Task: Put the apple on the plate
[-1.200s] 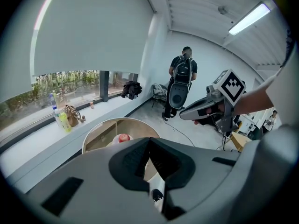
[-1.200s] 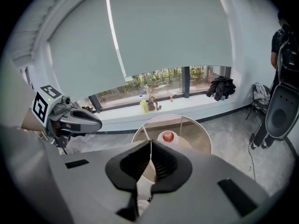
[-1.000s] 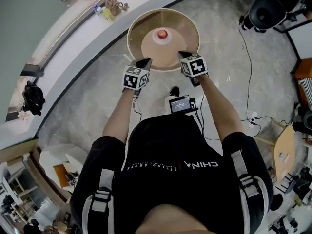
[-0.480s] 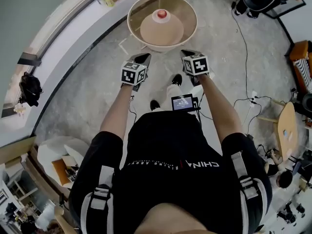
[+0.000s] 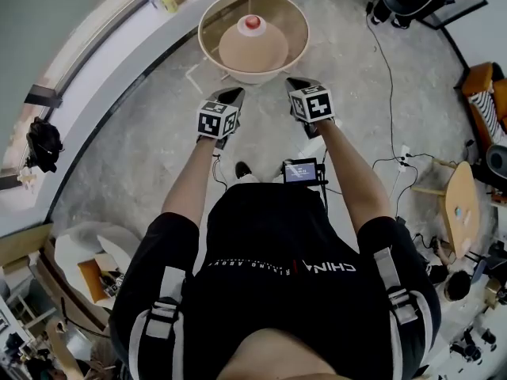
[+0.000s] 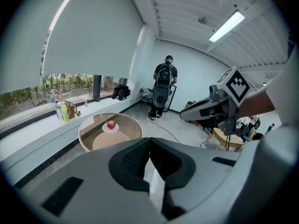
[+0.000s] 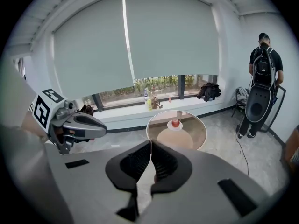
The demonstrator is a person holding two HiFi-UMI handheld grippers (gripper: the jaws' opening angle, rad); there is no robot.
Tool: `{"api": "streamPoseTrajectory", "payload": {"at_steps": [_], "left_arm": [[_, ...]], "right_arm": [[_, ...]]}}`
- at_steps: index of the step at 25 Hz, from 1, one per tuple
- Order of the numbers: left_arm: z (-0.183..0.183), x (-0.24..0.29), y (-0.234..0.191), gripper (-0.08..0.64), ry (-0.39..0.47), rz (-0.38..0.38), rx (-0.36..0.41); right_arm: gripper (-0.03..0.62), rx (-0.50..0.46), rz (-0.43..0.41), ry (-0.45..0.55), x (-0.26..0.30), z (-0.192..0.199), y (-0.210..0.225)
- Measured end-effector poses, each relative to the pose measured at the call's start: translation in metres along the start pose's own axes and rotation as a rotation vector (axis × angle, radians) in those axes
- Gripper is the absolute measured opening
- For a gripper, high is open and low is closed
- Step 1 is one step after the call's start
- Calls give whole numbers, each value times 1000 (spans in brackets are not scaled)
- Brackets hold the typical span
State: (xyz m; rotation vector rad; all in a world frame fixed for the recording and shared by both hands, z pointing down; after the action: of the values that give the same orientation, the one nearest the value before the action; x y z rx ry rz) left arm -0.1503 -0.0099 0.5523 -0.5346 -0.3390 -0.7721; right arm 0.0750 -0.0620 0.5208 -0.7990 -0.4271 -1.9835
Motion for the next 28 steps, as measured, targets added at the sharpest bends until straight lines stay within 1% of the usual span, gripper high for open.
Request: {"api": "streamPoseTrajectory", "payload": {"at_steps": [4, 7, 9, 14, 19, 24, 26, 28], "left_arm": [[-5, 23, 13, 18, -57, -29, 29], [-9, 38, 32, 18, -72, -30, 42], [-16, 43, 39, 18, -77, -38, 55], [-32, 53, 47, 18, -81, -68, 73], [-33, 56, 43, 17, -123, -123, 76], [-40, 60, 40, 17, -100, -152, 88], [-44, 62, 42, 17, -98, -155, 112], [-47, 66, 46, 17, -112, -132, 132]], "right_arm": [[32, -46, -13, 6, -8, 8, 20], [32, -65, -9, -1, -11, 16, 41], [32, -63, -22, 14, -12, 12, 49], [32, -73, -63, 41, -6, 1, 60], [32, -92, -84, 51, -1, -2, 62], [32, -112, -107, 69, 4, -12, 68], [32, -116, -111, 75, 4, -15, 71], [32, -115, -110, 78, 4, -16, 73]]}}
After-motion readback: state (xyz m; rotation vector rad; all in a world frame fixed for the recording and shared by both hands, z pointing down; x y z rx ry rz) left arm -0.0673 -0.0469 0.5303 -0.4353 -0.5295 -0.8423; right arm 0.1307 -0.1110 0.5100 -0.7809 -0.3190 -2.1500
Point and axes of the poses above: the fingertips, and each gripper's own axes: x forward along the fingers, y to its right, z out of its underside, the point moved 10 cm from there along -x, backward along the fingers, and after that the axes turned 10 degrees about z, right-handed, at the moved point
